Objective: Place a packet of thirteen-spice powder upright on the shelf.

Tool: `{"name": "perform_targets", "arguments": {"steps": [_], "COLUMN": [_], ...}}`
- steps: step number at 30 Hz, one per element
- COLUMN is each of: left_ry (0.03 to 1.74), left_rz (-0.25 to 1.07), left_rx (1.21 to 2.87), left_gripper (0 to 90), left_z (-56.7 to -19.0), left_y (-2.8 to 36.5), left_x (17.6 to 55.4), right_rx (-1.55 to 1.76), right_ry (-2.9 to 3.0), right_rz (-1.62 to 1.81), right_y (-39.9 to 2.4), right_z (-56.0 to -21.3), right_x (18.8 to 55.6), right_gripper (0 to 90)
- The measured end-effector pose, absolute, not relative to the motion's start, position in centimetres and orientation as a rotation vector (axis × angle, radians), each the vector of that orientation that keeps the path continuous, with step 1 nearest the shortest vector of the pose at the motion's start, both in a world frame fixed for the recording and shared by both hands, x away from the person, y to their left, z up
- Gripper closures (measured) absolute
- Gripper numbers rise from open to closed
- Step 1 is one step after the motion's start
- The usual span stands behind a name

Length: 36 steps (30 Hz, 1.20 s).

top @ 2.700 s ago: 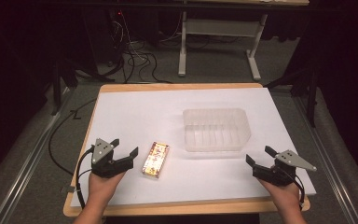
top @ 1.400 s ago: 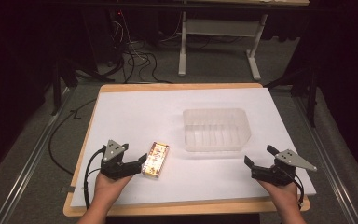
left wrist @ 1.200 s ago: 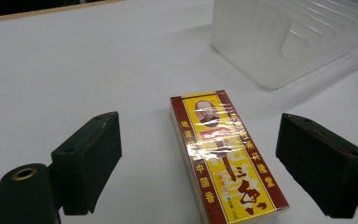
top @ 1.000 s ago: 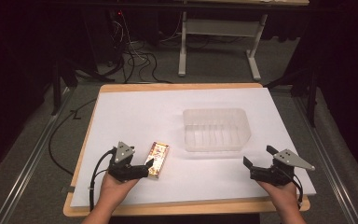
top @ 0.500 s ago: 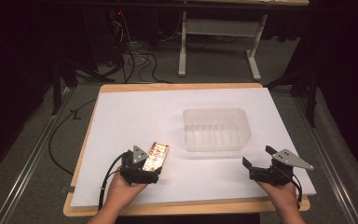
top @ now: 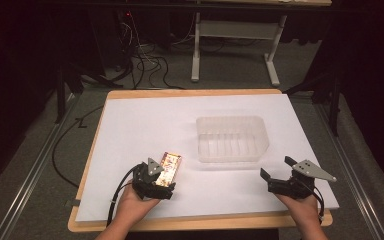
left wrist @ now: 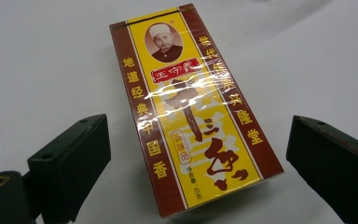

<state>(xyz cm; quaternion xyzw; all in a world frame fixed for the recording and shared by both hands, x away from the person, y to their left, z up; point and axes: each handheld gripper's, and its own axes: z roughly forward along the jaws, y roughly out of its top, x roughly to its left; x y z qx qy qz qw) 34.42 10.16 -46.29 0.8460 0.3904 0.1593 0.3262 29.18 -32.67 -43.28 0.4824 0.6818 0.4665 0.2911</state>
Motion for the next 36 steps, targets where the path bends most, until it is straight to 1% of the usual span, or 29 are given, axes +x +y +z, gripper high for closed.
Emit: {"name": "perform_targets", "arguments": {"steps": [4,5,6,7,8,9,10,11,12,13,14,15,16,17,21,29,36], "left_ry": [1.024,1.01,0.983,0.92,0.92,0.874,0.844,0.828,0.809,0.796,0.796,0.785,0.785,0.789,0.817,0.871,0.948], "left_rz": [0.439,0.444,0.424,0.369,0.369,0.342,0.326,0.316,0.295,0.276,0.276,0.292,0.292,0.303,0.333,0.368,0.41], "left_rx": [2.195,2.169,2.137,2.1,2.1,2.105,2.117,2.126,2.145,2.187,2.187,2.25,2.25,2.296,2.32,2.322,2.311], "left_gripper": [9.0,14.0,28.2,38.6,47.0,53.9,60.1,60.1,65.0,73.9,76.6,79.7,81.2,82.6,84.4,84.5,84.6], "left_z": [-46.0,-45.7,-45.4,-45.0,-45.0,-44.8,-44.8,-44.8,-45.0,-45.3,-45.3,-45.9,-45.9,-46.3,-46.5,-46.3,-45.9], "left_y": [10.4,10.5,10.6,10.6,10.6,10.3,9.9,9.6,9.0,8.2,8.2,7.5,7.5,7.1,7.3,8.1,9.8], "left_x": [34.3,34.1,33.8,33.2,33.2,32.9,32.6,32.4,32.2,32.1,32.1,32.1,32.1,32.2,32.3,32.6,33.2], "right_rx": [1.291,1.29,1.291,1.293,1.293,1.295,1.297,1.297,1.297,1.296,1.296,1.296,1.296,1.3,1.304,1.317,1.321], "right_ry": [1.817,1.817,1.817,1.816,1.816,1.816,1.817,1.817,1.82,1.821,1.821,1.818,1.818,1.814,1.814,1.812,1.813], "right_rz": [1.246,1.245,1.246,1.247,1.247,1.25,1.252,1.252,1.252,1.25,1.25,1.254,1.254,1.256,1.259,1.269,1.271], "right_y": [-32.7,-32.8,-32.8,-32.8,-32.8,-32.8,-32.8,-32.8,-32.8,-32.9,-32.9,-32.9,-32.9,-32.9,-33.1,-33.3,-33.3], "right_z": [-43.3,-43.3,-43.3,-43.4,-43.4,-43.4,-43.4,-43.4,-43.4,-43.4,-43.4,-43.4,-43.4,-43.4,-43.4,-43.5,-43.6], "right_x": [29.2,29.2,29.2,29.2,29.2,29.3,29.3,29.3,29.3,29.3,29.3,29.3,29.3,29.2,29.2,29.3,29.3], "right_gripper": [1.0,1.1,1.2,1.3,1.3,1.5,1.5,1.5,1.6,1.7,1.7,1.9,1.9,2.1,2.6,3.3,4.0]}}
